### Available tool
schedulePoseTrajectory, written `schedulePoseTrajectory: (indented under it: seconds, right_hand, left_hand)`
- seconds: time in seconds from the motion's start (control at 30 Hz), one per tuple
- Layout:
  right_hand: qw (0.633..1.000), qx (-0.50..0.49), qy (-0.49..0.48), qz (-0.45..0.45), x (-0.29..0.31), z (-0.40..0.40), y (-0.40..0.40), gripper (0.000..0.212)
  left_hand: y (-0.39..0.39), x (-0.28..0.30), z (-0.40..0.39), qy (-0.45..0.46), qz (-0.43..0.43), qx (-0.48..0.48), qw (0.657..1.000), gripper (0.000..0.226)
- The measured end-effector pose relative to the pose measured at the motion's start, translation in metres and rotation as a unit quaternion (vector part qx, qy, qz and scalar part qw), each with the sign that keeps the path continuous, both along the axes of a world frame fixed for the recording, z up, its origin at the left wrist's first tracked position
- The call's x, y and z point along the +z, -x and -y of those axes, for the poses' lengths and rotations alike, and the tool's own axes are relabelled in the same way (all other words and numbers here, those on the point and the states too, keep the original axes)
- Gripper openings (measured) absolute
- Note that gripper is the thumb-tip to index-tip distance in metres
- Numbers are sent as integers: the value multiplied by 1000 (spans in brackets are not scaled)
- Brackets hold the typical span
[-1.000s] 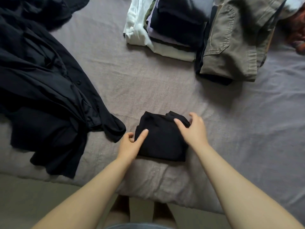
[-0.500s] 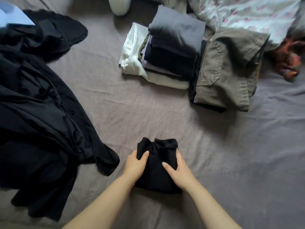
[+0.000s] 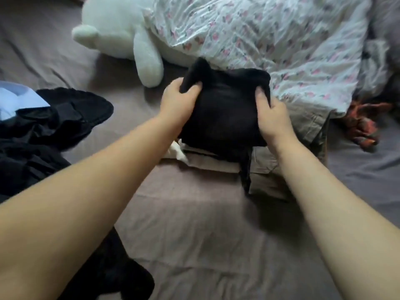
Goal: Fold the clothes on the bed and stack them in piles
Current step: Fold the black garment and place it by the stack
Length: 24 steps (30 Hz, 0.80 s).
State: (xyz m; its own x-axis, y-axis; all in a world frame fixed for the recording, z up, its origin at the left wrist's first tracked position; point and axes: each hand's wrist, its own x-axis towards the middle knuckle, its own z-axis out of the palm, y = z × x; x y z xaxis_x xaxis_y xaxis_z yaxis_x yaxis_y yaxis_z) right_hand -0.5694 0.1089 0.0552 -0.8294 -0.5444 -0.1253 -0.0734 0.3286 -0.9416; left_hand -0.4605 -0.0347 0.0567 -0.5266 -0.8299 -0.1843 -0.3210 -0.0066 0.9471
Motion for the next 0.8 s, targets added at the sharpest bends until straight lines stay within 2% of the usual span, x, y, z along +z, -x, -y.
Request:
schedulePoseTrajectory:
  seconds: [0.1, 0.17, 0.23, 0.3, 0.37, 0.43, 0.5, 0.57, 0.63, 0.7, 0.77, 0.8]
  right_hand:
    - [999, -15, -48, 11, -8, 46, 47, 55]
    - [995, -12, -83, 59, -29, 64, 65, 68]
    - [986, 5, -136, 101, -56, 67, 65, 88]
    - [982, 16, -162, 93, -82, 61, 58, 78]
    - [985, 9, -147, 92, -102, 54, 54, 65]
    - [985, 7, -145, 92, -109, 50, 55, 60]
    - [984, -3, -158, 87, -110, 50, 58, 58]
    - [983, -33, -180, 14, -103, 51, 55, 56]
    - [964, -61, -191, -175, -95, 48, 42, 52]
    - [926, 29, -202, -318, -95, 44, 28, 49]
    - [902, 156, -258, -310, -101, 45, 22, 51]
    - [893, 175, -282, -303, -102, 45, 19, 53]
  left_hand:
    - [49, 3, 52, -131, -15, 15, 991, 29]
    - [63, -18, 71, -109, 57, -4, 992, 54]
    - [64, -49, 70, -49, 143, -45, 987, 65]
    - [59, -82, 58, -61, 143, -64, 986, 59]
    - [54, -104, 47, -62, 127, -51, 989, 51]
    - [55, -116, 41, -36, 131, -54, 989, 46]
    - [56, -111, 33, 6, 150, -33, 988, 50]
    - [54, -102, 21, 133, 186, 3, 974, 58]
    - [47, -99, 9, 279, 189, -1, 941, 48]
    - [37, -104, -2, 295, 184, -69, 935, 43]
    - [25, -112, -5, 264, 175, -101, 943, 46]
    - [15, -115, -5, 268, 161, -91, 946, 46]
